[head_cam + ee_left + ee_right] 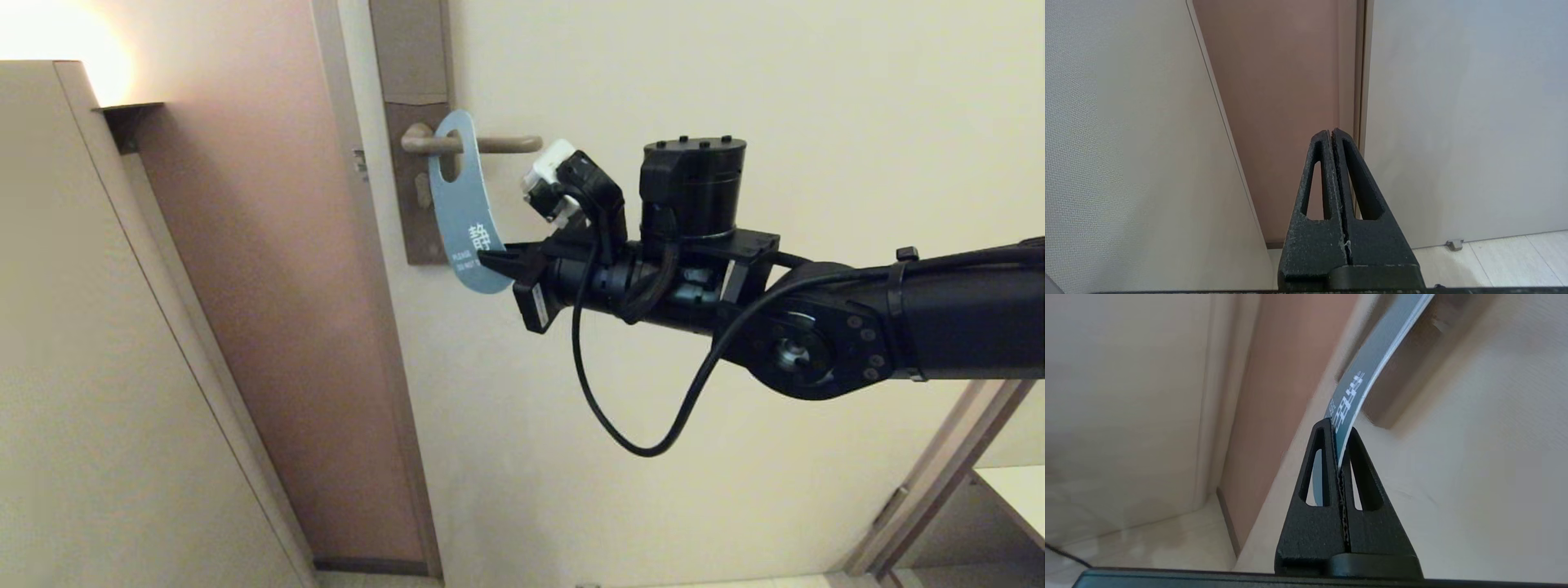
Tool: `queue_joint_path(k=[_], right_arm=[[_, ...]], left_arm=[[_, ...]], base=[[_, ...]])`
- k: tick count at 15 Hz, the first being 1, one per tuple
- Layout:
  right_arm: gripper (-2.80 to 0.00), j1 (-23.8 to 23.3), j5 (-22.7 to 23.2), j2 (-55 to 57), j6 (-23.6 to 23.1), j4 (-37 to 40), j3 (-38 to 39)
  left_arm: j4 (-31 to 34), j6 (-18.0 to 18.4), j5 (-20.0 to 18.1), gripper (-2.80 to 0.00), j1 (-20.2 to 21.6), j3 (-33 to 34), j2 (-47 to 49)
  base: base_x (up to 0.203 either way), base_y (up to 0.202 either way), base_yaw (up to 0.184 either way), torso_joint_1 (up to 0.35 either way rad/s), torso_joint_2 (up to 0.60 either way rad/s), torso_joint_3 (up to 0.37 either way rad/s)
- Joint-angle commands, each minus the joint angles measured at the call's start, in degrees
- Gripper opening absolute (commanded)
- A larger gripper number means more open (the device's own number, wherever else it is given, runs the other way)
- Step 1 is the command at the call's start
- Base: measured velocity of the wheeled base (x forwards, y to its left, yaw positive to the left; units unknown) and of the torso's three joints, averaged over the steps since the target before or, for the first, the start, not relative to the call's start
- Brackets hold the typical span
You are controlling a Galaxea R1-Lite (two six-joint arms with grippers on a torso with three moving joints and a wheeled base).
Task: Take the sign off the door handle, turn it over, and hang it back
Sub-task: Hang the sign back with the other side facing out
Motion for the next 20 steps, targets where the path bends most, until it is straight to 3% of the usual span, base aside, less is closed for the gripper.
queue_joint_path(k=[1, 2, 3, 20], right_arm=[[-2.80, 0.42, 0.59, 0.24, -0.22, -0.09, 0.08], [-2.80, 0.43, 0.59, 0.24, -0.22, -0.09, 0.16], [0.00, 0.43, 0.59, 0.24, -0.22, -0.09, 0.23], [0.00, -1.59, 1.46, -2.92, 0.40, 0.26, 1.97]], left_arm=[[0.03, 0.01, -0.09, -2.80, 0.01, 0.00, 0.07], [0.03, 0.01, -0.14, -2.80, 0.01, 0.00, 0.07], [0.03, 0.01, -0.02, -2.80, 0.01, 0.00, 0.07], [0.03, 0.01, 0.04, -2.80, 0.01, 0.00, 0.07]], base=[[0.000, 0.000, 0.000, 0.000, 0.00, 0.000], [0.000, 0.000, 0.000, 0.000, 0.00, 0.000], [0.000, 0.000, 0.000, 0.000, 0.00, 0.000], [0.000, 0.000, 0.000, 0.000, 0.00, 0.000]])
